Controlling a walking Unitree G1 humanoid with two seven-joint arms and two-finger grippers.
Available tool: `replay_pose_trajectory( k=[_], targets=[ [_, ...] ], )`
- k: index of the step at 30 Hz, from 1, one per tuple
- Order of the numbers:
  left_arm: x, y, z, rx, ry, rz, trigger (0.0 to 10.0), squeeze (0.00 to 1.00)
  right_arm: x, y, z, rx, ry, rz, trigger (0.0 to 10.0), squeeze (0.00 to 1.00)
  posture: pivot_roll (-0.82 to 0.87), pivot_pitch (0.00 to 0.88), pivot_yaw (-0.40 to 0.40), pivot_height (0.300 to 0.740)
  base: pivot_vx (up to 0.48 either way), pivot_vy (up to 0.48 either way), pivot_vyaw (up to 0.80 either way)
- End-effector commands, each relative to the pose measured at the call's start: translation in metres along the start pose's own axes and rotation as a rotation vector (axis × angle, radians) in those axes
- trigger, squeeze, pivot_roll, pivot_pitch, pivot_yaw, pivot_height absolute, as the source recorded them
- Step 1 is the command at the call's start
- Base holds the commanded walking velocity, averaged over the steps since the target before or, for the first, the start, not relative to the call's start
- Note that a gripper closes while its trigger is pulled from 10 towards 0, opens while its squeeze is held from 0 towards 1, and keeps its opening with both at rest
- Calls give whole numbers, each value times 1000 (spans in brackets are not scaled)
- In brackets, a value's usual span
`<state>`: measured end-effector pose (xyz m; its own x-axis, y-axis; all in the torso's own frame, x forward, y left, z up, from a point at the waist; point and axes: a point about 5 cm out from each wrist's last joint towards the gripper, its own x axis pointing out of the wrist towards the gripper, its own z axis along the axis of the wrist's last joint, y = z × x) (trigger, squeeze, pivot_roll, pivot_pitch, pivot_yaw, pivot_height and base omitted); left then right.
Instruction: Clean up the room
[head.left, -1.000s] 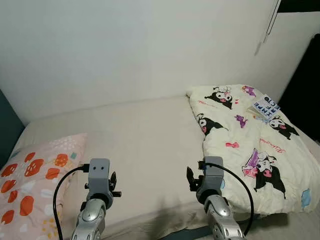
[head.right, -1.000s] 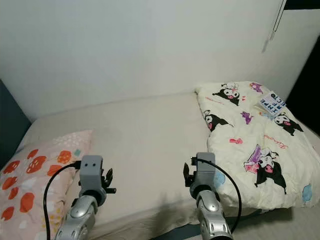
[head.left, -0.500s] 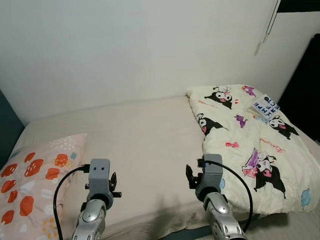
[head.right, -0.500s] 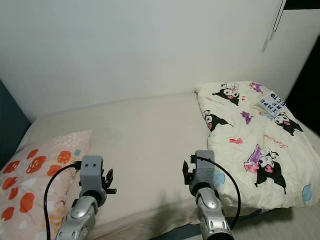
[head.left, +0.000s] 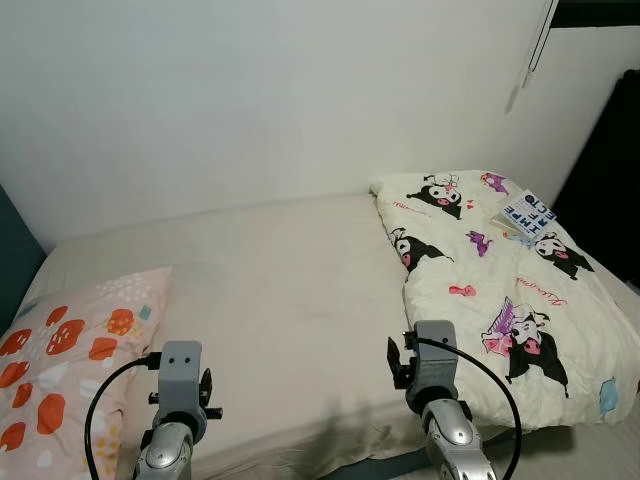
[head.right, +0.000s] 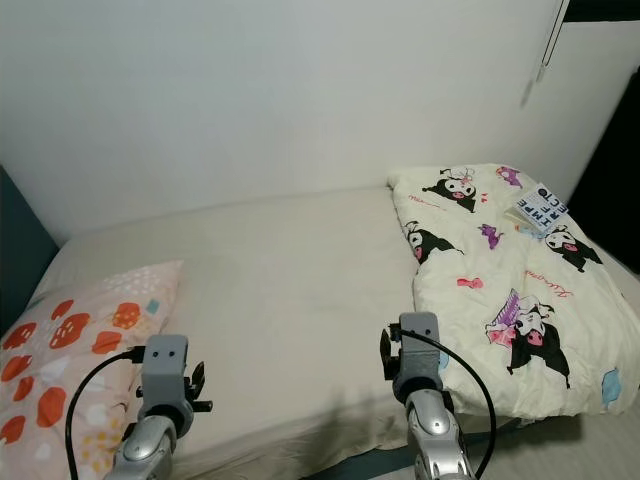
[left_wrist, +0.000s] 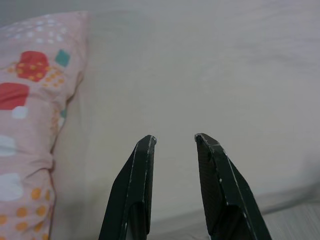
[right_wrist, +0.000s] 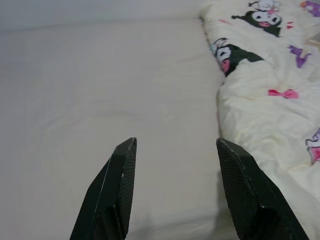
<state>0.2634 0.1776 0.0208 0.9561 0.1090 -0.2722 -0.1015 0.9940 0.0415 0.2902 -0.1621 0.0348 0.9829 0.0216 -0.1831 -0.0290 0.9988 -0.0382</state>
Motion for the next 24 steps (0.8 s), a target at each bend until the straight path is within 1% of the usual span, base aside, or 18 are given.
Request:
replay_pose_trajectory(
  k=[1, 3, 6, 13, 18, 24],
  targets=[
    [-2, -1, -4, 14, 16, -18, 10000, 0, -2, 2, -6, 12, 34, 9, 10000, 0, -10, 41, -12, 740, 0, 0, 0],
    [-2, -4, -4, 6, 12, -27, 10000, 0, -3, 7, -10, -3, 61, 38, 10000, 0, -12, 44, -13, 740, 0, 0, 0],
    [-1, -8, -2, 1, 0, -29, 10000, 0, -3, 10, -11, -3, 59, 48, 10000, 0, -13, 48, -16, 740, 0, 0, 0],
    [2, -12, 2, -2, -22, -32, 10000, 0, -2, 10, -12, 13, 55, 41, 10000, 0, -15, 45, -24, 740, 0, 0, 0],
    [3, -10, 6, 0, -33, -32, 10000, 0, 1, 6, -6, 40, 45, 18, 10000, 0, -27, 51, -30, 740, 0, 0, 0],
    [4, -9, 6, -3, -28, -22, 10000, 0, 2, 5, -4, 56, 43, 29, 10000, 0, -34, 61, -39, 740, 0, 0, 0]
  ],
)
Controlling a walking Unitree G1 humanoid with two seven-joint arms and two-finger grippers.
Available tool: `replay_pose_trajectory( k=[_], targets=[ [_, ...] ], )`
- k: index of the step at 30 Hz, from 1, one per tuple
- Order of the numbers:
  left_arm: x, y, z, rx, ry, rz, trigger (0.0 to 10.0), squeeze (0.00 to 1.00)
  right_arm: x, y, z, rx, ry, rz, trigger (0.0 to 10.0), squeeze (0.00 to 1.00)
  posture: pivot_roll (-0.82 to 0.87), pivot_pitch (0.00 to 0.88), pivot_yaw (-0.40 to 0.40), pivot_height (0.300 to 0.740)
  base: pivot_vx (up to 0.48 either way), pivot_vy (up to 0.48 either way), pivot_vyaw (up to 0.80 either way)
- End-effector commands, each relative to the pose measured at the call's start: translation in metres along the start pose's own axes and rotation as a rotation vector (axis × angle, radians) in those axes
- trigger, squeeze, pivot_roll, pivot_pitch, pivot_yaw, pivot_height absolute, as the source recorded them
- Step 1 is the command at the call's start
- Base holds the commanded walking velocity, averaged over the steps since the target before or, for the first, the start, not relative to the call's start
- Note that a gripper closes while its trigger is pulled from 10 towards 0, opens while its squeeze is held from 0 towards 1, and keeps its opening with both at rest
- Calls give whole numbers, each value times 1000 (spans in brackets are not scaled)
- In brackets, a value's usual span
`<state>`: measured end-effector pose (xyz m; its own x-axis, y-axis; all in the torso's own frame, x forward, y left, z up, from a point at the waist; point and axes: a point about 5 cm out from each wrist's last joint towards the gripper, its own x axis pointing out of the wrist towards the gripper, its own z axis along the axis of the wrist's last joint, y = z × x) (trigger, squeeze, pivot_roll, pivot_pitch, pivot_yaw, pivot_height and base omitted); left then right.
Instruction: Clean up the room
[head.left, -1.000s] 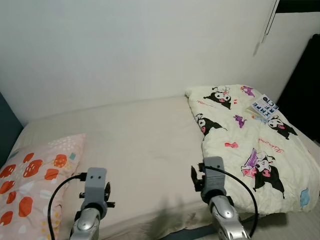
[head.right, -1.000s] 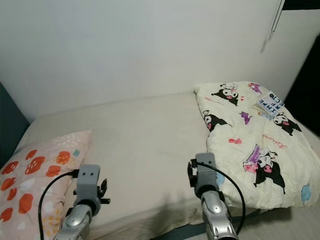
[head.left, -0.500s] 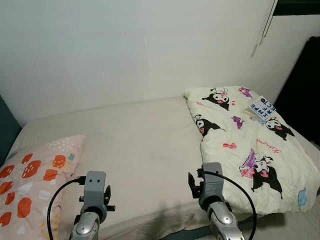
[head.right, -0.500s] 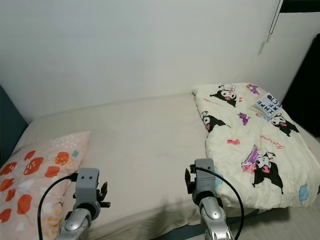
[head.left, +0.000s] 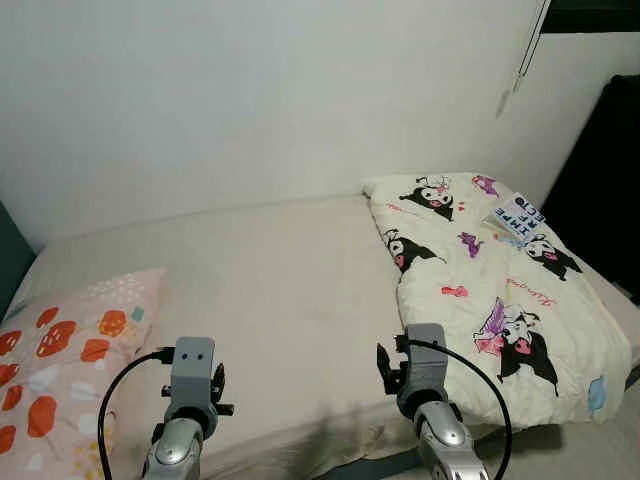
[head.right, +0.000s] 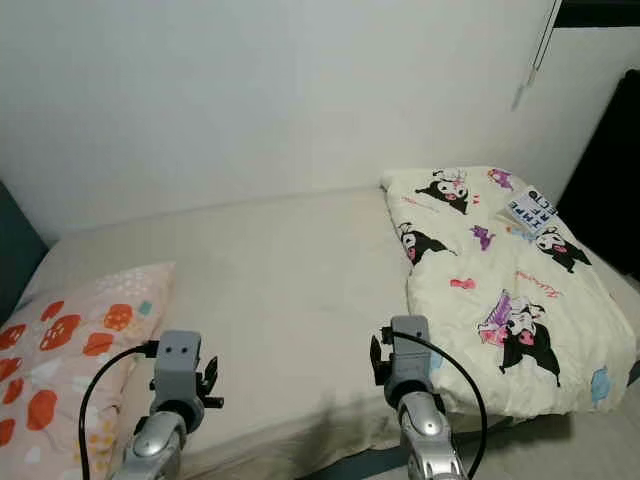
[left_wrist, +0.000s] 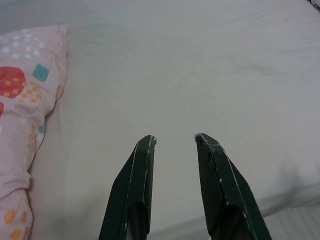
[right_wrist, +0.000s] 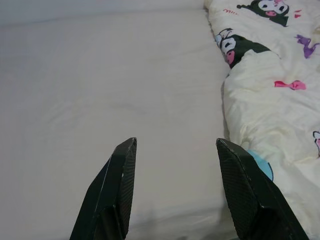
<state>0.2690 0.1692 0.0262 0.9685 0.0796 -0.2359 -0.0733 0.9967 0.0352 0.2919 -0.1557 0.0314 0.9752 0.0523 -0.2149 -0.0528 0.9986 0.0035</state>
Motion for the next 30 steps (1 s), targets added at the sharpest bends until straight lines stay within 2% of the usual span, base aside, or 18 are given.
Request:
replay_pose_trajectory(
  k=[1, 7, 30],
  targets=[
    [1, 0, -1, -4, 11, 7, 10000, 0, -1, -1, -1, 20, 11, -2, 10000, 0, -34, 61, -39, 740, 0, 0, 0],
    [0, 0, -3, -6, 15, 19, 10000, 0, -2, 0, -4, -11, 21, -5, 10000, 0, -38, 71, -31, 740, 0, 0, 0],
    [3, -3, 1, -3, 9, -3, 10000, 0, -1, 2, -3, -1, 14, -18, 10000, 0, -40, 76, -10, 740, 0, 0, 0]
  ],
)
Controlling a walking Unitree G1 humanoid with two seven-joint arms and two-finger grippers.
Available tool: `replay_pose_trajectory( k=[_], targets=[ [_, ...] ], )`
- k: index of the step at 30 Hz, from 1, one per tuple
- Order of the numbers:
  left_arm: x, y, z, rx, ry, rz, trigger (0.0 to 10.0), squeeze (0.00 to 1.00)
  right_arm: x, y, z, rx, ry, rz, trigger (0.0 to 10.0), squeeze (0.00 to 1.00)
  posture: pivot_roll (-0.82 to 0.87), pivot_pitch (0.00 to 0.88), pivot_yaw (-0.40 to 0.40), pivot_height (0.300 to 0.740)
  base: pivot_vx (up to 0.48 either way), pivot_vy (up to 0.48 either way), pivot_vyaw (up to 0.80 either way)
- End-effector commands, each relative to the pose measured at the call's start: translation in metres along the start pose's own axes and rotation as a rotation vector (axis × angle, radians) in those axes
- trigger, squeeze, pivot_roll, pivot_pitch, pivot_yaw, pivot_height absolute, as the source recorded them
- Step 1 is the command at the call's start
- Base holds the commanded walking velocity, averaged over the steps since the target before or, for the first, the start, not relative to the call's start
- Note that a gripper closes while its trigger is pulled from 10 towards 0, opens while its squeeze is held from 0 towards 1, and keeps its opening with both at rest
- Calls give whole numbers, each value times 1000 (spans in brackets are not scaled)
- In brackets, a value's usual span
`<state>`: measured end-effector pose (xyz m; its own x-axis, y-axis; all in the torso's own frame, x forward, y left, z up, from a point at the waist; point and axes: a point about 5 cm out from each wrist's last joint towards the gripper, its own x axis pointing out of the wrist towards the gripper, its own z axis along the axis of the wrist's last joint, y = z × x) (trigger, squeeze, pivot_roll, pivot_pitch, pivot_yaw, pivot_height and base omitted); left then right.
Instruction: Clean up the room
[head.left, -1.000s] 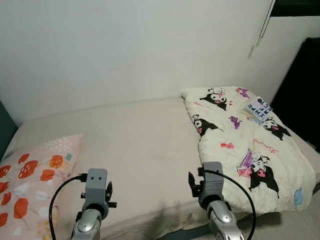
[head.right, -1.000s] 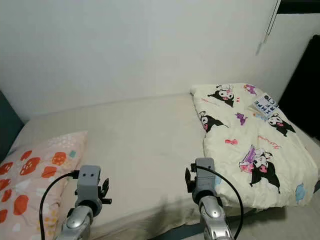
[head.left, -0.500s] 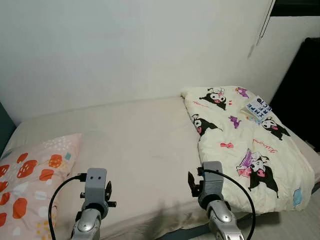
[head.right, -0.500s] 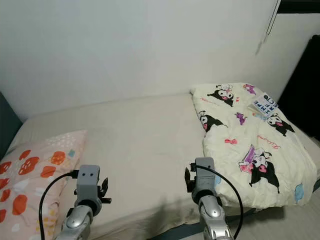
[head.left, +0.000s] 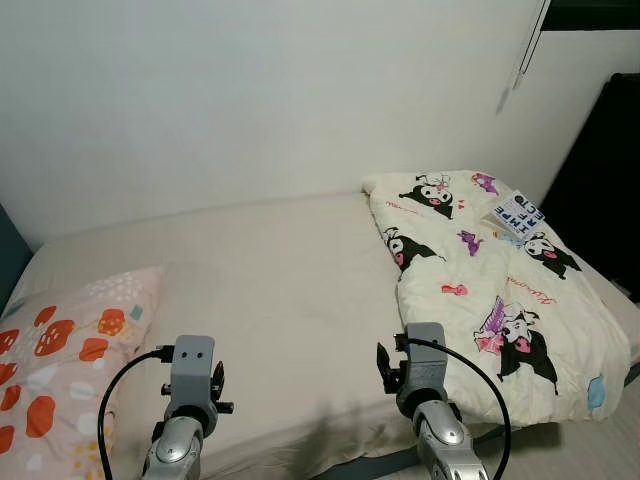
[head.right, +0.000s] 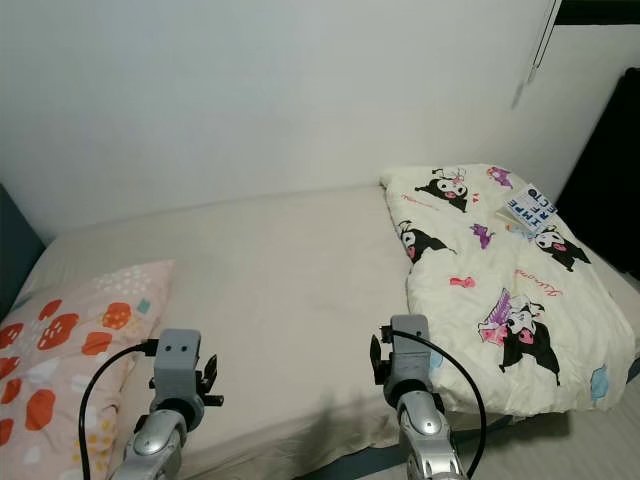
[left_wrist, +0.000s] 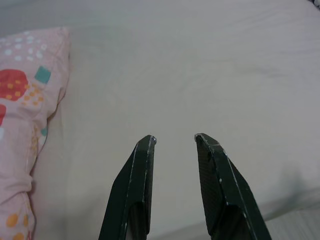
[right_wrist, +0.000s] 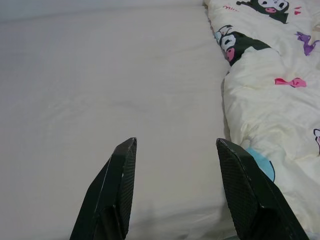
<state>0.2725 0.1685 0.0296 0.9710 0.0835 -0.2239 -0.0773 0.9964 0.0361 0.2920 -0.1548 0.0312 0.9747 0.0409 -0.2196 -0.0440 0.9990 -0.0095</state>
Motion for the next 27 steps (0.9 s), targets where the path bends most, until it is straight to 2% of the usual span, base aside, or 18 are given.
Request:
replay_pose_trajectory(
  k=[1, 19, 27],
  targets=[
    [1, -2, -3, -1, 20, -9, 10000, 0, -2, 1, -2, 13, 8, -7, 10000, 0, -40, 76, -8, 740, 0, 0, 0],
    [-2, -3, -5, -17, 30, -9, 10000, 0, -2, 2, -5, 28, 29, -19, 10000, 0, -22, 61, 1, 740, 0, 0, 0],
    [-4, 1, -8, -3, 35, -15, 10000, 0, -2, 12, -5, 27, 15, 3, 10000, 0, -15, 48, 16, 740, 0, 0, 0]
  ],
)
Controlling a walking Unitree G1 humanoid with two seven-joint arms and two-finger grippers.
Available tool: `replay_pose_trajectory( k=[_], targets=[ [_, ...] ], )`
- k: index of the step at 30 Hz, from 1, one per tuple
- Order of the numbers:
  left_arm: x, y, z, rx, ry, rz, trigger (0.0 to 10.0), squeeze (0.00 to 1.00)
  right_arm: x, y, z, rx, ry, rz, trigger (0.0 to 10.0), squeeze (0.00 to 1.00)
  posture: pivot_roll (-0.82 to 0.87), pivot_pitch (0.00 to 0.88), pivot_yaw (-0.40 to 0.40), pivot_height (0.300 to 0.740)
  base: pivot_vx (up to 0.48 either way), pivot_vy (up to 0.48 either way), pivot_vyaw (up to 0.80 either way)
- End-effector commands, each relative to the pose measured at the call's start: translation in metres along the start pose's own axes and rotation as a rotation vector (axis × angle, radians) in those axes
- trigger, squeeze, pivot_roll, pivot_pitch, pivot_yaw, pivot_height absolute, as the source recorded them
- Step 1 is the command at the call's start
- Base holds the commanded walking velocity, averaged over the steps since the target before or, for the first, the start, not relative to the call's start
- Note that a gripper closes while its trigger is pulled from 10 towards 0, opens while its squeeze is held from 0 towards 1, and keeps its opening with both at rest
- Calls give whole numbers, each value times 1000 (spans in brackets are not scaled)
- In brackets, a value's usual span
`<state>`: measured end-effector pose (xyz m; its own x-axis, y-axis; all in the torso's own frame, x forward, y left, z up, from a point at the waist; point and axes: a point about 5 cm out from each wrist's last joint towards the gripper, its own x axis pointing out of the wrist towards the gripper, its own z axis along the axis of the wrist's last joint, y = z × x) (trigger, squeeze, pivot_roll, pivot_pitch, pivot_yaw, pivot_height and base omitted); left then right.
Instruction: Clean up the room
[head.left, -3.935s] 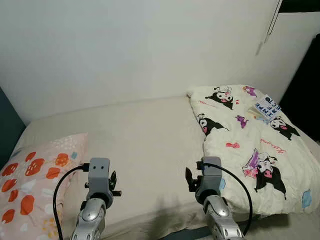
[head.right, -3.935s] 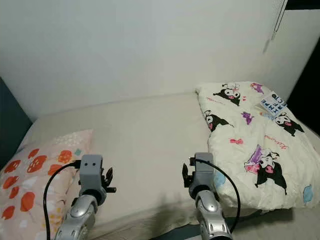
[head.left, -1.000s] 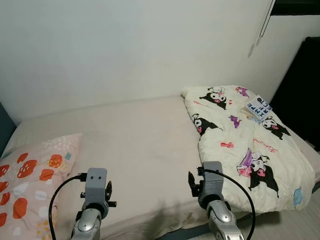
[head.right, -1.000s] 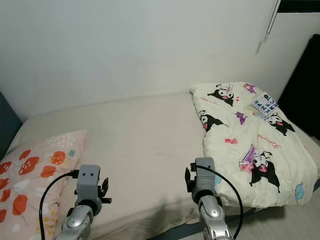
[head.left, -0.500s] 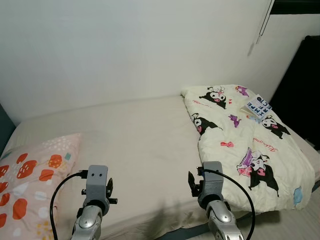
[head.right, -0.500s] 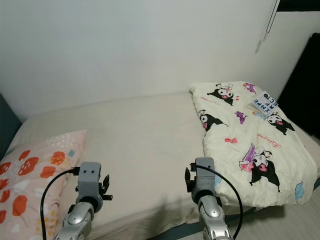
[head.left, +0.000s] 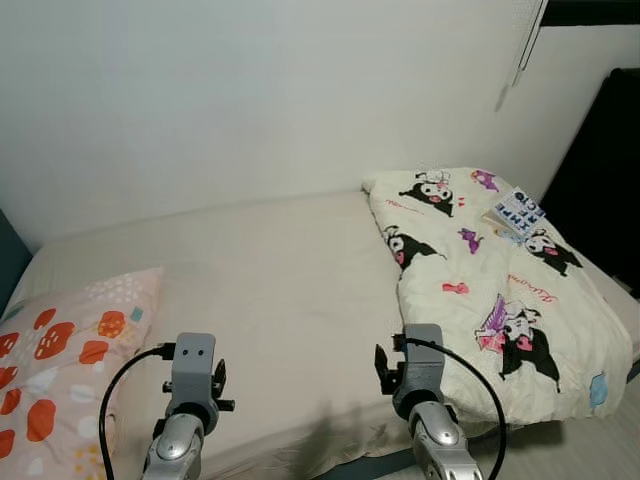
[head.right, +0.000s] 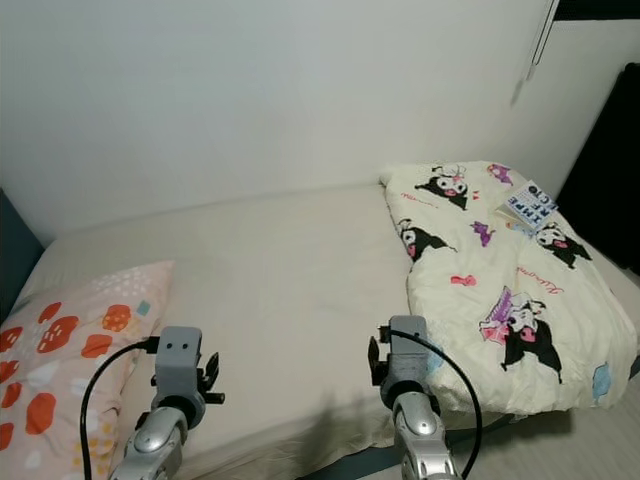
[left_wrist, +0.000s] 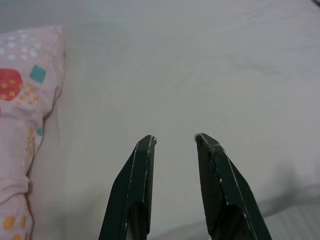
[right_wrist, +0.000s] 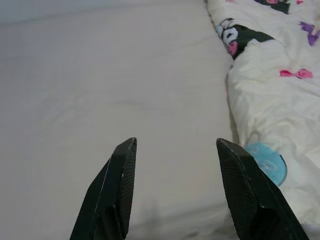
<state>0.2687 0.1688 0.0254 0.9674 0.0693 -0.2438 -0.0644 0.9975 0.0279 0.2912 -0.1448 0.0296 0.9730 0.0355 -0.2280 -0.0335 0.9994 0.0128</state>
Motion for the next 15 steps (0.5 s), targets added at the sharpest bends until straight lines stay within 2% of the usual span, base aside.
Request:
replay_pose_trajectory(
  k=[1, 15],
  targets=[
    [-2, 1, -3, 2, 15, -1, 10000, 0, -2, 2, -4, 3, 7, 8, 10000, 0, -15, 48, 16, 740, 0, 0, 0],
    [-7, -2, -2, -6, -9, -18, 10000, 0, -3, 4, -6, 22, 23, 34, 10000, 0, -7, 25, -12, 740, 0, 0, 0]
  ],
)
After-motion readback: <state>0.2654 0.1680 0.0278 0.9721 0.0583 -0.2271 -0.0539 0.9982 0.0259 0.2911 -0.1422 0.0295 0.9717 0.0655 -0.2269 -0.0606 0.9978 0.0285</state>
